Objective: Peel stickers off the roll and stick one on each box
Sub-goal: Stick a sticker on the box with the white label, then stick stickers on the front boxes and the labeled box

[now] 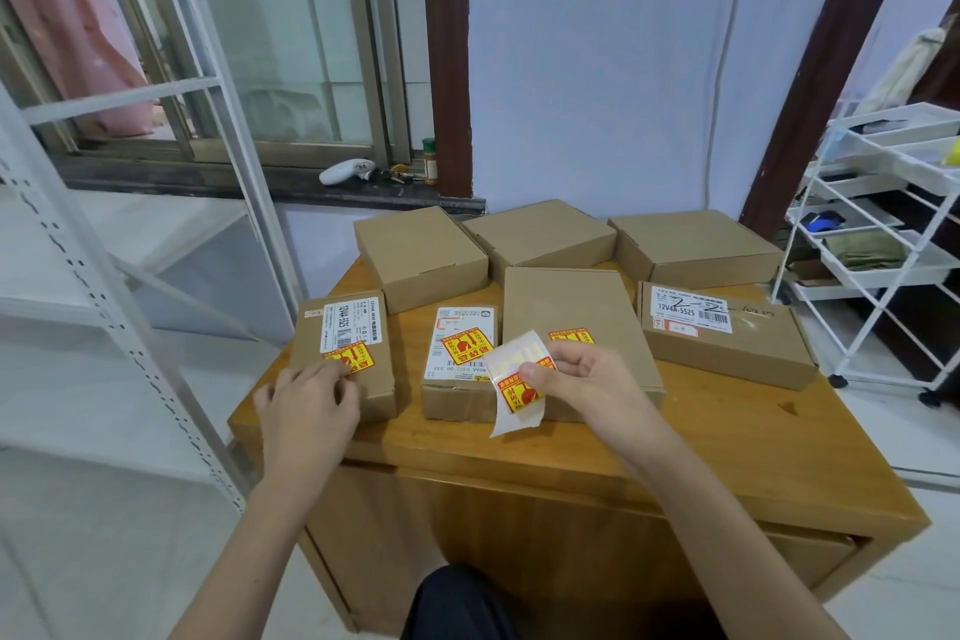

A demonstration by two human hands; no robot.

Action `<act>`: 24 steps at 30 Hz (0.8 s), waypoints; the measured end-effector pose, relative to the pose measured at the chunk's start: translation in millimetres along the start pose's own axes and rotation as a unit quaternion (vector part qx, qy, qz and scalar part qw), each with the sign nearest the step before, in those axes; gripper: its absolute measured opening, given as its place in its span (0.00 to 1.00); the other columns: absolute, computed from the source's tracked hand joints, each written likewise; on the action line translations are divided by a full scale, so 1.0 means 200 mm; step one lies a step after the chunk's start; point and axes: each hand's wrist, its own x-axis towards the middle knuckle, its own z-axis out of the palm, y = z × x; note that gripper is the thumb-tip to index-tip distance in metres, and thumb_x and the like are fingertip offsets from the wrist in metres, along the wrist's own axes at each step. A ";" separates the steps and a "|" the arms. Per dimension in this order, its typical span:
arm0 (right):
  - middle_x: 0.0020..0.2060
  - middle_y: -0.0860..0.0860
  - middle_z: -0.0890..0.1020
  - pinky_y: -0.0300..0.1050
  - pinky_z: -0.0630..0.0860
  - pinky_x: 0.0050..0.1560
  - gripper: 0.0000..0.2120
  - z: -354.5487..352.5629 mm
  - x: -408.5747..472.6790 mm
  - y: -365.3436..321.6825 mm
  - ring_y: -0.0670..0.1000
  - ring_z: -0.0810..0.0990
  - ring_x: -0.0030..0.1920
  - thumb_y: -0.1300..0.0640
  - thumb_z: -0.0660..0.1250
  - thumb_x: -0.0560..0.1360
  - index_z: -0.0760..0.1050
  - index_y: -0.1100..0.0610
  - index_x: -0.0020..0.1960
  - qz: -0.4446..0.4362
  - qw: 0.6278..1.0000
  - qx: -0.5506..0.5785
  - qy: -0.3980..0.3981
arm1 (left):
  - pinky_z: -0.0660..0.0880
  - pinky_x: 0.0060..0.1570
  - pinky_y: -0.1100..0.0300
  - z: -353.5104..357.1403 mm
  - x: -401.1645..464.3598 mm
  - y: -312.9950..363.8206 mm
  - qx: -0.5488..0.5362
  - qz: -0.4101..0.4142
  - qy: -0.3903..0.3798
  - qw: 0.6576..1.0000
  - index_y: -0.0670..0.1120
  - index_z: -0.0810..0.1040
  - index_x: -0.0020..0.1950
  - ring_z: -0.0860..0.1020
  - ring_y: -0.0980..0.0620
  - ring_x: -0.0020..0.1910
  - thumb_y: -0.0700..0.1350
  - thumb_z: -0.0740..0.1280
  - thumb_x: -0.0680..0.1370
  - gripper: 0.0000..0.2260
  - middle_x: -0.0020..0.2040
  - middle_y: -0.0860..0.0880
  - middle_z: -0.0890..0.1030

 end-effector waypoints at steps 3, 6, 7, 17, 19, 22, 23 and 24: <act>0.42 0.40 0.85 0.30 0.79 0.41 0.06 -0.01 -0.01 0.00 0.37 0.84 0.45 0.53 0.69 0.75 0.77 0.41 0.44 -0.004 1.000 0.005 -0.005 | 0.62 0.59 0.47 -0.03 -0.01 0.02 0.023 0.003 -0.018 1.000 0.51 0.80 0.58 0.73 0.46 0.59 0.48 0.60 0.79 0.13 0.58 0.49 0.82; 0.39 0.37 0.85 0.26 0.76 0.36 0.06 -0.02 -0.02 0.00 0.33 0.84 0.41 0.53 0.70 0.75 0.78 0.42 0.43 -0.004 1.000 0.016 -0.003 | 0.61 0.60 0.46 -0.06 -0.02 0.08 0.001 0.006 -0.041 0.999 0.53 0.79 0.59 0.72 0.47 0.60 0.49 0.59 0.78 0.13 0.61 0.51 0.80; 0.39 0.37 0.85 0.25 0.76 0.36 0.05 -0.03 -0.02 0.00 0.33 0.84 0.41 0.53 0.70 0.75 0.78 0.42 0.43 -0.005 1.000 0.020 -0.002 | 0.62 0.61 0.45 -0.08 -0.03 0.12 -0.041 0.012 -0.049 0.998 0.54 0.79 0.60 0.73 0.47 0.61 0.50 0.59 0.78 0.13 0.62 0.52 0.80; 0.41 0.53 0.88 0.38 0.77 0.45 0.15 -0.15 -0.07 0.02 0.46 0.85 0.42 0.47 0.68 0.73 0.84 0.58 0.49 -0.044 0.997 0.060 0.007 | 0.69 0.64 0.61 -0.20 -0.31 0.66 -0.339 0.245 -0.204 0.885 0.68 0.66 0.67 0.65 0.65 0.67 0.54 0.72 0.73 0.26 0.65 0.67 0.69; 0.41 0.52 0.87 0.36 0.77 0.45 0.16 -0.21 -0.10 0.02 0.45 0.84 0.42 0.47 0.67 0.73 0.84 0.58 0.49 -0.049 0.996 0.072 -0.008 | 0.74 0.59 0.61 -0.19 -0.31 0.71 -0.365 0.228 -0.202 0.880 0.66 0.68 0.66 0.71 0.63 0.63 0.53 0.72 0.73 0.24 0.61 0.66 0.73; 0.44 0.50 0.87 0.35 0.78 0.48 0.12 -0.31 -0.15 0.03 0.45 0.84 0.46 0.49 0.68 0.75 0.83 0.55 0.52 -0.056 0.995 0.064 -0.051 | 0.78 0.52 0.62 -0.17 -0.32 0.76 -0.450 0.183 -0.243 0.840 0.65 0.71 0.63 0.77 0.62 0.58 0.56 0.69 0.72 0.20 0.56 0.65 0.79; 0.46 0.51 0.87 0.36 0.78 0.50 0.12 -0.34 -0.16 0.04 0.46 0.84 0.48 0.50 0.68 0.74 0.83 0.55 0.53 -0.057 0.995 0.057 -0.050 | 0.79 0.52 0.63 -0.16 -0.32 0.78 -0.466 0.175 -0.256 0.829 0.66 0.71 0.63 0.78 0.62 0.58 0.57 0.69 0.72 0.20 0.56 0.66 0.79; 0.47 0.52 0.87 0.37 0.78 0.51 0.12 -0.37 -0.18 0.05 0.47 0.85 0.49 0.51 0.69 0.74 0.83 0.55 0.54 -0.059 0.996 0.052 -0.042 | 0.79 0.52 0.63 -0.15 -0.32 0.80 -0.465 0.172 -0.267 0.826 0.66 0.70 0.64 0.78 0.62 0.58 0.58 0.68 0.72 0.21 0.56 0.66 0.79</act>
